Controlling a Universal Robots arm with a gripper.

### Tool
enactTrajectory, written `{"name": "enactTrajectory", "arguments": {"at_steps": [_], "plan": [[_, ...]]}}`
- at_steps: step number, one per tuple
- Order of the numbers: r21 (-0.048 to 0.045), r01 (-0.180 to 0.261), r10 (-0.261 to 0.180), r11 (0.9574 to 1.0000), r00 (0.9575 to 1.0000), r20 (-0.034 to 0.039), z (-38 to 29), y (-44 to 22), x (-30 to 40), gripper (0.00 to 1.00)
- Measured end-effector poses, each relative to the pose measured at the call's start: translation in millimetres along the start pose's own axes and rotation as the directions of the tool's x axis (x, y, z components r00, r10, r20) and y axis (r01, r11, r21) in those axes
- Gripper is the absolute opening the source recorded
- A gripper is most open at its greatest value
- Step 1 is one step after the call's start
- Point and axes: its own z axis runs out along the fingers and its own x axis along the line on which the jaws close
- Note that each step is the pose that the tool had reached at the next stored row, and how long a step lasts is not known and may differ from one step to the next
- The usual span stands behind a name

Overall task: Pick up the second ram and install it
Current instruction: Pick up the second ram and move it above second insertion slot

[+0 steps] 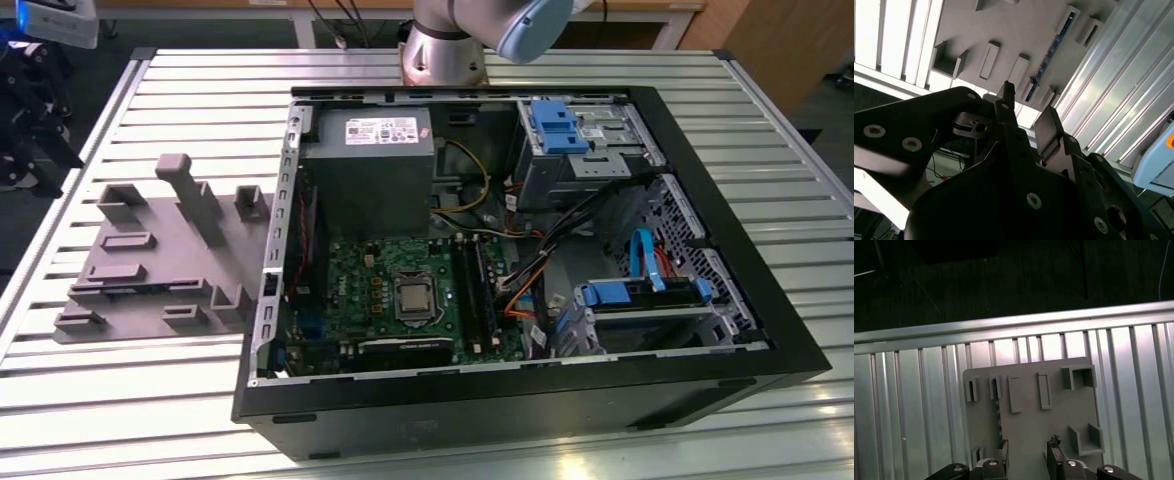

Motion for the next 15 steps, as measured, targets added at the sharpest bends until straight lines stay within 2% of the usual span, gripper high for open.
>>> {"name": "enactTrajectory", "arguments": {"at_steps": [15], "plan": [[0.0013,0.000,0.000,1.0000,1.0000,-0.0006,4.5,0.2,0.4,0.44]]}}
